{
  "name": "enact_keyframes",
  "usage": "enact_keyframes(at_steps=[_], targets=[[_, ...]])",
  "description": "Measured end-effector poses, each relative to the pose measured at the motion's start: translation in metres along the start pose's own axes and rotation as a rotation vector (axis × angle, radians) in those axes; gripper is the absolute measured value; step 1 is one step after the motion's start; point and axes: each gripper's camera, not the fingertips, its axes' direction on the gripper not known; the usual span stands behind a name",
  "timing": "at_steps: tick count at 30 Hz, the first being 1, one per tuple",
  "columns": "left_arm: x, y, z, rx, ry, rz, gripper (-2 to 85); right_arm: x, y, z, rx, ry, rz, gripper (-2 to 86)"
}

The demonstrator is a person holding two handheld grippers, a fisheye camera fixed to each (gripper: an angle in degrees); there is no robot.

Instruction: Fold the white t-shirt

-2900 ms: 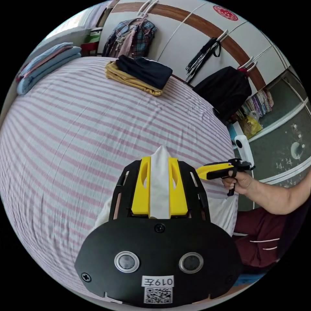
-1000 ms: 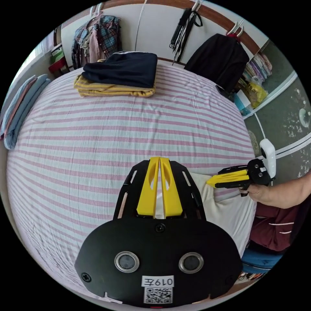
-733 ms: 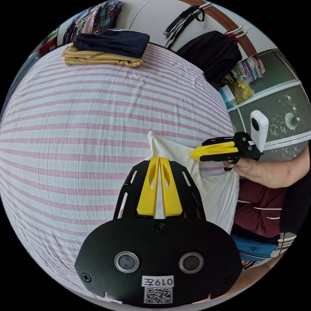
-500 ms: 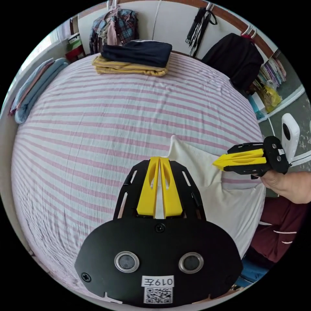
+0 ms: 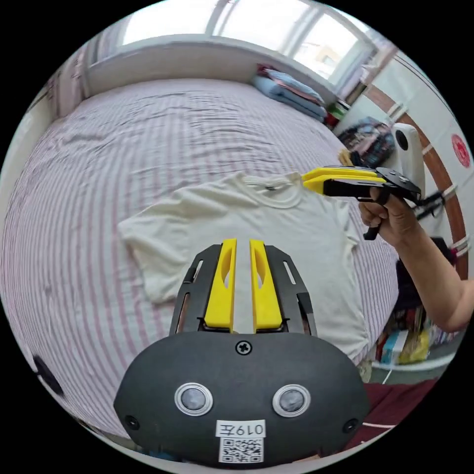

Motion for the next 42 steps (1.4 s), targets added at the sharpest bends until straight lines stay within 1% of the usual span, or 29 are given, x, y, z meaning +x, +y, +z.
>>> enact_keyframes(at_steps=[1,2,3,5,6,8,10,13,17,20,23,25,26,28,29,31,32,34,36,38,40,42], targets=[[-0.018,0.009,-0.003,0.003,-0.007,-0.043,3.9,-0.012,-0.033,0.019,-0.018,-0.010,-0.088,6.8],[-0.053,0.026,-0.003,-0.020,-0.001,-0.131,4.9,-0.023,-0.066,0.041,-0.051,-0.013,-0.175,7.2],[-0.082,0.040,0.001,-0.042,0.030,-0.203,6.4,-0.027,-0.081,0.052,-0.072,-0.019,-0.209,7.4],[-0.110,0.055,0.013,-0.070,0.086,-0.261,8.8,-0.041,-0.136,0.102,-0.187,-0.055,-0.321,8.2],[-0.119,0.061,0.017,-0.066,0.079,-0.275,9.8,-0.045,-0.147,0.114,-0.214,-0.059,-0.346,8.2],[-0.126,0.066,0.021,-0.050,0.094,-0.272,11.1,-0.060,-0.181,0.157,-0.305,-0.047,-0.463,6.7],[-0.129,0.068,0.025,-0.030,0.133,-0.262,11.5,-0.072,-0.198,0.183,-0.362,-0.044,-0.535,6.9],[-0.127,0.070,0.035,-0.044,0.149,-0.239,11.3,-0.091,-0.221,0.209,-0.402,-0.035,-0.616,8.1],[-0.129,0.079,0.044,-0.067,0.077,-0.228,9.8,-0.108,-0.243,0.241,-0.483,-0.012,-0.689,9.4],[-0.136,0.091,0.040,-0.037,0.056,-0.257,8.6,-0.113,-0.253,0.257,-0.509,-0.012,-0.690,9.2],[-0.133,0.101,0.028,-0.005,-0.032,-0.261,8.2,-0.120,-0.257,0.266,-0.523,-0.023,-0.694,8.6],[-0.130,0.102,0.031,-0.032,-0.027,-0.246,7.9,-0.126,-0.255,0.270,-0.527,0.003,-0.728,8.1],[-0.128,0.103,0.038,-0.074,-0.037,-0.239,7.7,-0.131,-0.255,0.272,-0.528,0.020,-0.741,7.5],[-0.121,0.102,0.041,-0.091,-0.106,-0.207,7.0,-0.138,-0.254,0.271,-0.530,0.026,-0.780,4.1],[-0.116,0.099,0.043,-0.113,-0.145,-0.180,6.6,-0.146,-0.250,0.271,-0.526,0.050,-0.822,1.7],[-0.109,0.096,0.046,-0.140,-0.200,-0.142,5.7,-0.154,-0.244,0.274,-0.530,0.106,-0.864,-0.1],[-0.106,0.096,0.047,-0.145,-0.221,-0.120,4.9,-0.156,-0.244,0.274,-0.527,0.108,-0.853,-0.5],[-0.110,0.098,0.045,-0.141,-0.169,-0.137,3.7,-0.152,-0.248,0.268,-0.507,0.075,-0.803,-0.8],[-0.122,0.104,0.035,-0.120,-0.125,-0.192,2.7,-0.144,-0.255,0.255,-0.424,0.043,-0.734,-0.9],[-0.129,0.110,0.026,-0.100,-0.124,-0.234,2.3,-0.129,-0.260,0.240,-0.332,-0.002,-0.626,-0.9],[-0.136,0.115,0.025,-0.097,-0.123,-0.267,2.0,-0.121,-0.257,0.240,-0.335,-0.011,-0.589,-0.9],[-0.142,0.117,0.034,-0.134,-0.123,-0.280,1.7,-0.120,-0.249,0.247,-0.372,0.009,-0.589,-0.7]])
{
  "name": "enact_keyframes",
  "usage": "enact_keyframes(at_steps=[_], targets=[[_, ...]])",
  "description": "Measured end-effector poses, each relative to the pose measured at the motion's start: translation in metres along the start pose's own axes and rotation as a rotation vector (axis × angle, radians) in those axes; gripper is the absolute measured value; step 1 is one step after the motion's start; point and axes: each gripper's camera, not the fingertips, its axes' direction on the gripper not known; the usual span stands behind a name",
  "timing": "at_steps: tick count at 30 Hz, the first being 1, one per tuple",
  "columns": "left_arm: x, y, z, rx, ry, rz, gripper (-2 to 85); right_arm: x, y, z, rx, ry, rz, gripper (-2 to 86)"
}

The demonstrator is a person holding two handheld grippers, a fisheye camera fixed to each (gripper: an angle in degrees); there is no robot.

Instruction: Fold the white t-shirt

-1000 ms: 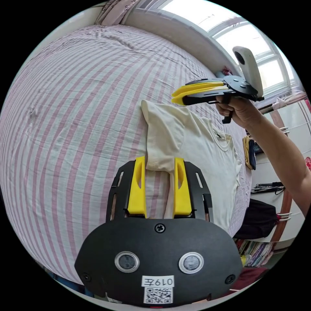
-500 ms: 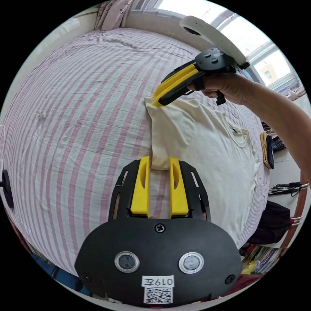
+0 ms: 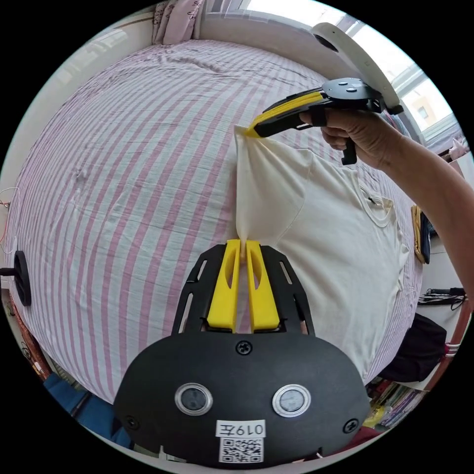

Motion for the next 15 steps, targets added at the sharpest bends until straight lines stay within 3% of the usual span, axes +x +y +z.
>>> enact_keyframes(at_steps=[12,15], targets=[[-0.021,-0.002,-0.004,-0.060,0.069,-0.029,2.6,-0.014,0.013,-0.007,-0.131,0.084,-0.063,9.2],[-0.032,0.001,-0.011,-0.048,0.099,-0.041,4.1,-0.011,0.036,-0.037,-0.008,0.108,-0.008,7.4]])
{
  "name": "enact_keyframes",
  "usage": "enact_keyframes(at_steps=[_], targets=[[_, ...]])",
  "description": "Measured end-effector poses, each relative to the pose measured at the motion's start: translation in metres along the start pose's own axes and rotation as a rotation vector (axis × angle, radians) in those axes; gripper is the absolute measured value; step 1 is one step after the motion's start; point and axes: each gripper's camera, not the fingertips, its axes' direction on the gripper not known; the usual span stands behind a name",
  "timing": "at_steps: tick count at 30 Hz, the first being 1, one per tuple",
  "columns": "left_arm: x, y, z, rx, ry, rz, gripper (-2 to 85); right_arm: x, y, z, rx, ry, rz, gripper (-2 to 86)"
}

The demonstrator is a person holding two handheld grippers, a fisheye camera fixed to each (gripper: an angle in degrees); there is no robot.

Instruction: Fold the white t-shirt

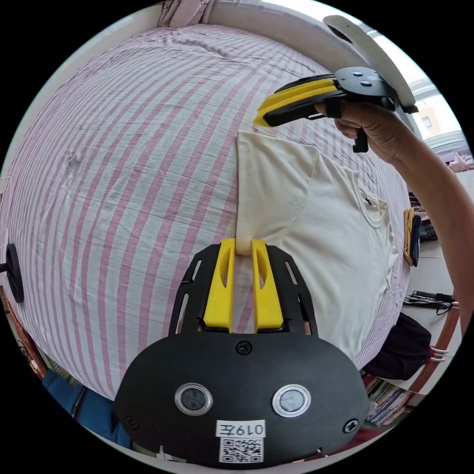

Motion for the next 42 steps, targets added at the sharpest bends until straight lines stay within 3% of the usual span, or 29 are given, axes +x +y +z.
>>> enact_keyframes(at_steps=[4,8,12,16,18,19,20,23,27,30,32,34,42], targets=[[-0.011,0.006,-0.010,0.026,0.001,-0.004,6.1,0.012,0.069,-0.052,0.265,-0.084,0.238,0.9],[-0.015,0.004,-0.012,0.032,0.053,0.023,6.1,0.016,0.182,-0.079,0.523,-0.387,0.569,-0.4],[-0.013,-0.012,-0.003,-0.050,0.133,0.091,3.9,-0.020,0.285,-0.099,0.630,-0.394,0.733,-0.7],[-0.037,-0.021,-0.008,-0.093,0.316,0.057,2.2,-0.086,0.427,-0.143,0.906,-0.326,0.991,-0.8],[-0.050,-0.022,-0.018,-0.094,0.394,0.060,1.9,-0.121,0.465,-0.166,0.793,-0.100,1.129,-0.8],[-0.049,-0.022,-0.024,-0.084,0.368,0.076,1.8,-0.144,0.471,-0.176,0.591,0.083,1.157,-0.8],[-0.040,-0.018,-0.040,-0.049,0.257,0.136,1.8,-0.163,0.469,-0.179,0.390,0.208,1.140,-0.7],[0.030,0.008,-0.075,0.056,-0.115,0.392,2.0,-0.204,0.439,-0.176,0.108,0.356,0.961,-0.7],[0.142,0.066,-0.076,0.077,-0.178,0.621,2.8,-0.235,0.410,-0.163,0.077,0.252,0.949,-0.4],[0.190,0.101,-0.060,0.023,-0.166,0.637,4.2,-0.266,0.408,-0.150,0.005,0.258,1.026,2.4],[0.201,0.118,-0.053,-0.014,-0.159,0.606,5.6,-0.290,0.426,-0.146,-0.045,0.207,1.146,9.2],[0.201,0.133,-0.049,-0.065,-0.102,0.562,7.0,-0.315,0.440,-0.145,-0.096,0.191,1.178,10.6],[0.225,0.212,-0.033,-0.329,-0.147,0.620,5.8,-0.419,0.456,-0.128,-0.226,0.038,1.196,5.4]])
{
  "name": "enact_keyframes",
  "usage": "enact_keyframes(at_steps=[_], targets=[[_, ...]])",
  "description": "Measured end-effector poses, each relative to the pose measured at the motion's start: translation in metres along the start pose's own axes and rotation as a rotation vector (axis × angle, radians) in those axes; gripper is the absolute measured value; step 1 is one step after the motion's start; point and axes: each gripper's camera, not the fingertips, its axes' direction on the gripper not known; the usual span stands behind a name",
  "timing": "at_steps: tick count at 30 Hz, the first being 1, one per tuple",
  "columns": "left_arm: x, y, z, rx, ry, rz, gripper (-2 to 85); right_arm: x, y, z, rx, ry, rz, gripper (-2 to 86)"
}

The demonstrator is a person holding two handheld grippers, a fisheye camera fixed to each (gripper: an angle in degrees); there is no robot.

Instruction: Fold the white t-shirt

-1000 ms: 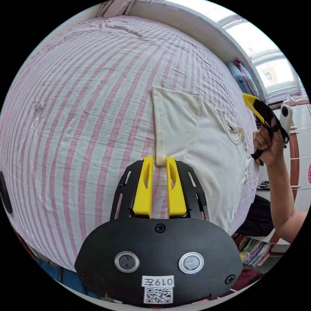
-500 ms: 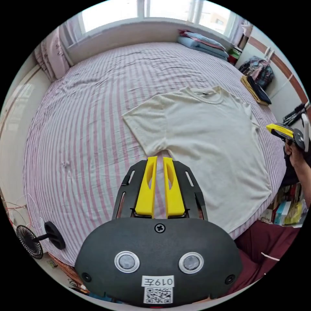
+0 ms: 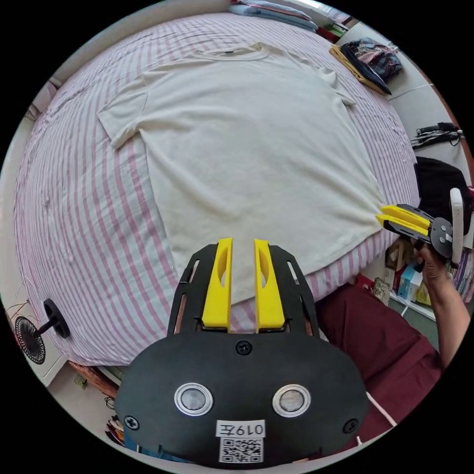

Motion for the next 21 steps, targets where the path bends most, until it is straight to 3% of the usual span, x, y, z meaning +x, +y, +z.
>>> enact_keyframes(at_steps=[3,6,10,21], targets=[[0.019,0.009,0.003,-0.024,0.041,0.020,4.7,-0.008,0.013,-0.005,0.043,-0.126,-0.016,1.2],[0.032,0.006,0.009,-0.006,0.006,0.037,3.6,-0.022,0.010,-0.006,0.075,-0.079,-0.058,-0.1],[0.032,0.002,0.027,-0.065,0.015,0.020,2.2,-0.025,0.011,0.016,-0.022,-0.150,-0.047,-0.7],[0.051,-0.005,-0.008,-0.051,-0.049,-0.019,1.9,-0.032,0.035,-0.025,0.060,0.032,-0.016,3.6]])
